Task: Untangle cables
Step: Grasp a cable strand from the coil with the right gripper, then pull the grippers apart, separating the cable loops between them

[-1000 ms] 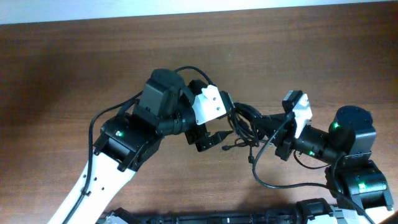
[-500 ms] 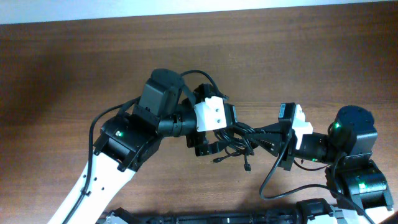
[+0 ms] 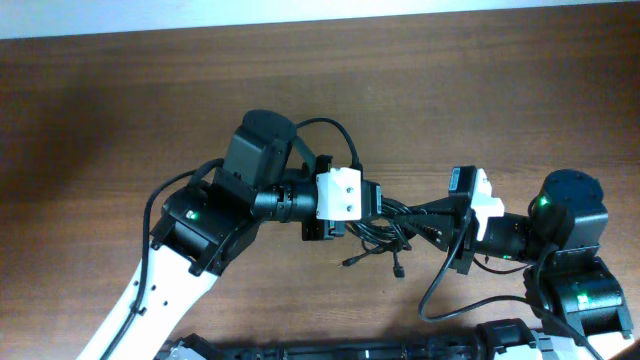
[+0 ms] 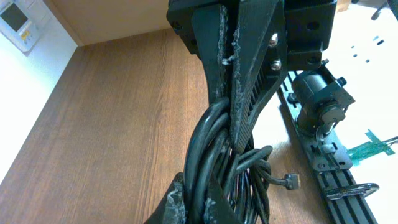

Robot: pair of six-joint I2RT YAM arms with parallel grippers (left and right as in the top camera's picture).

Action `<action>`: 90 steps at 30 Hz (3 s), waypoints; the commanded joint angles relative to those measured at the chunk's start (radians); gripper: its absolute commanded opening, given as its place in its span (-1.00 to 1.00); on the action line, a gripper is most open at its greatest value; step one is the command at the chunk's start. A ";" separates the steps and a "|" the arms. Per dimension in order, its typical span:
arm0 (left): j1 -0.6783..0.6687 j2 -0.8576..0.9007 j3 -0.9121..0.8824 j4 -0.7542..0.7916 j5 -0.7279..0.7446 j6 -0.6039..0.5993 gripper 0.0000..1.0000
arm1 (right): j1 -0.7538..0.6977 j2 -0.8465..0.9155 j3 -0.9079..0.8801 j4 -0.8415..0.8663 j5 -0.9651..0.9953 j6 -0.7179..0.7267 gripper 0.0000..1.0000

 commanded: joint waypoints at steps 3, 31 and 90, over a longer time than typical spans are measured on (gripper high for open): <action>0.004 0.005 0.022 0.006 0.022 0.001 -1.00 | -0.003 -0.004 0.021 0.006 -0.019 -0.006 -0.92; 0.005 0.004 0.022 -0.095 -0.297 0.172 -1.00 | -0.003 -0.004 0.021 0.002 0.474 0.322 0.50; 0.005 0.002 0.022 -0.336 -0.031 0.704 -1.00 | -0.004 0.027 0.023 -0.049 0.774 0.504 -0.92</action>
